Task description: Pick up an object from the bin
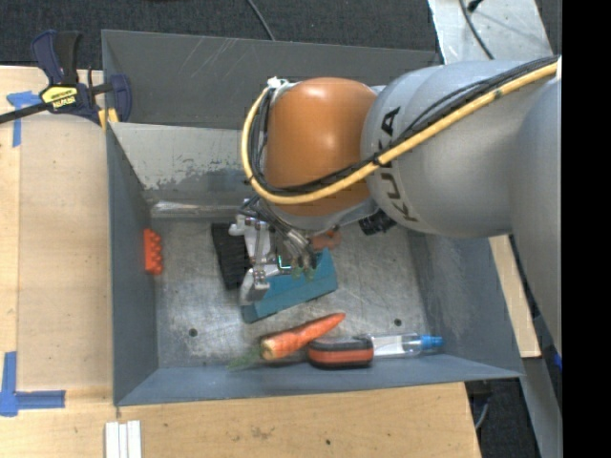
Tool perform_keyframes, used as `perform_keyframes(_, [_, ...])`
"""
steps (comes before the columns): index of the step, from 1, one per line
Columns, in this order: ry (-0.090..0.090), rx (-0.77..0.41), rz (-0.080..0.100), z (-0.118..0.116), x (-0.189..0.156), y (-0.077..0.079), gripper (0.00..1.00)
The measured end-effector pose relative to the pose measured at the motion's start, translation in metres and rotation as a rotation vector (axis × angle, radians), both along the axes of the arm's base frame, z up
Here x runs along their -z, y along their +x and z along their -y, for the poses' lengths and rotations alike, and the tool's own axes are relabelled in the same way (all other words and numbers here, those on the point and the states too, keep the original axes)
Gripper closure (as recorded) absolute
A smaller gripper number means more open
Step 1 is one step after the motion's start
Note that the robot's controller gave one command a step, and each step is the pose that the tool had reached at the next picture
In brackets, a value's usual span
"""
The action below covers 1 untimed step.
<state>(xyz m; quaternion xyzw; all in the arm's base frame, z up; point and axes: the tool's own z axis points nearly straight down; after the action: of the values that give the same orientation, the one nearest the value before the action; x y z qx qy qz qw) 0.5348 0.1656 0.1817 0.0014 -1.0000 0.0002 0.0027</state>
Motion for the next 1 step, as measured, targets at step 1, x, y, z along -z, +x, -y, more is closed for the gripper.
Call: perform_keyframes(1, [0.002,0.003,0.008,0.0007,-0.0041,0.0020,0.00])
